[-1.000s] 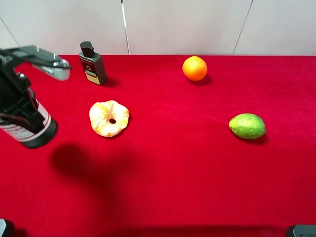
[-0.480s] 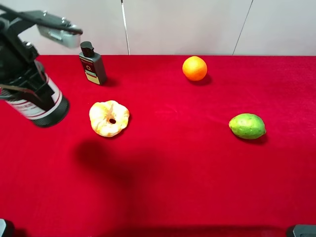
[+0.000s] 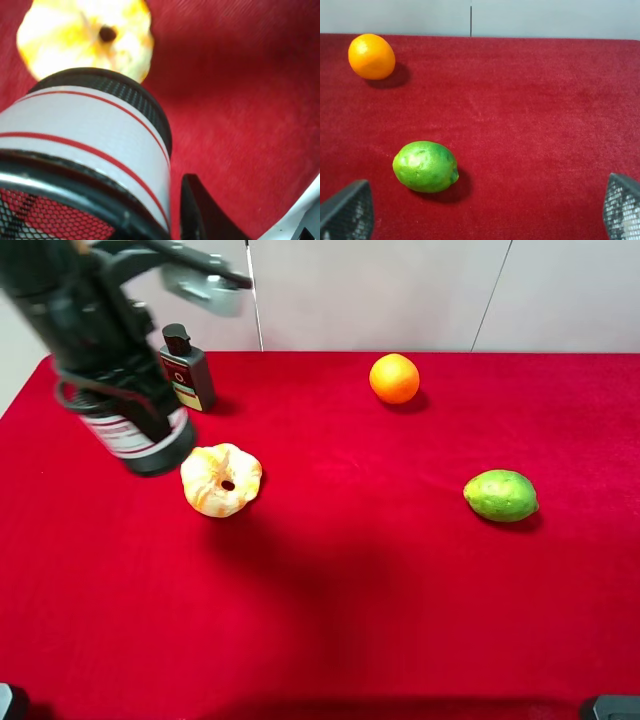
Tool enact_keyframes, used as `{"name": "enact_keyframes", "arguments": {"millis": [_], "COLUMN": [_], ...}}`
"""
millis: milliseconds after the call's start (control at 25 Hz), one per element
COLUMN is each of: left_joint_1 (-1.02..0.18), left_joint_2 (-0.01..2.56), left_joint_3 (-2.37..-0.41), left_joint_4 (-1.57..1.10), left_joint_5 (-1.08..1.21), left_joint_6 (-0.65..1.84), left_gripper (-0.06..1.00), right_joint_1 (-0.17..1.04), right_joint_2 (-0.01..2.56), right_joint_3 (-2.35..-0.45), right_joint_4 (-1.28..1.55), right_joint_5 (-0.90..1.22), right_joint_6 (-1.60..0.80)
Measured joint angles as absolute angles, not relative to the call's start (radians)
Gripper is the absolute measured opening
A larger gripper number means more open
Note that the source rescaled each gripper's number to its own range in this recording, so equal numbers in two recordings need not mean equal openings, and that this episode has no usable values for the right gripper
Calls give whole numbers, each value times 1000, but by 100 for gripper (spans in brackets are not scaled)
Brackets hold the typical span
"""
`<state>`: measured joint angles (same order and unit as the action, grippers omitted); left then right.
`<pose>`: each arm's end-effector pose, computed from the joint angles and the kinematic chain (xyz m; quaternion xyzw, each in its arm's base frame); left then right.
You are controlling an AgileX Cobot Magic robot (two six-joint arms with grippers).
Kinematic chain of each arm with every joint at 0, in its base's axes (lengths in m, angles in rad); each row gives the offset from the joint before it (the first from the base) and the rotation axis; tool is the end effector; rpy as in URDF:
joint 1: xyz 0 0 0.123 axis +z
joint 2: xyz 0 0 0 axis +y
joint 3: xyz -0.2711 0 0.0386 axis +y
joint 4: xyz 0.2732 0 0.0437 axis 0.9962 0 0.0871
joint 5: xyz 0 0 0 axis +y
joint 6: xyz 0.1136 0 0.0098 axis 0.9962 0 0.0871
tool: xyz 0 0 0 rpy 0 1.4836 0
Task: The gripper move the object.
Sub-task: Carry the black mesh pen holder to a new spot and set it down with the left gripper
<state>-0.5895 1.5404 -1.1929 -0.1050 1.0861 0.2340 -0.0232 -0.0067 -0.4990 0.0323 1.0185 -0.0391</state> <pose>0.2663 -0.1909 0.2325 0.3796 0.9170 -0.0679 0.1014 0.0503 0.0020 0.2832 -0.0070 0.8404 -0.0007 0.5420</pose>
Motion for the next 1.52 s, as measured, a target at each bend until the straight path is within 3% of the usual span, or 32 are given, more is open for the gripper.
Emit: {"name": "enact_keyframes", "arguments": {"millis": [600, 1520], "left_joint_1": [-812, -989], "left_joint_2": [1884, 2295], "left_joint_3": [-1573, -2010], "left_joint_4": [-95, -61], "left_joint_5": [1157, 1159], "left_joint_6": [233, 272], "left_gripper": [0, 0], "right_joint_1": [-23, -23], "right_joint_2": [-7, -7], "right_joint_3": [-499, -499], "right_joint_4": [32, 32], "right_joint_5": [1019, 1019], "right_joint_6": [-39, -39]}}
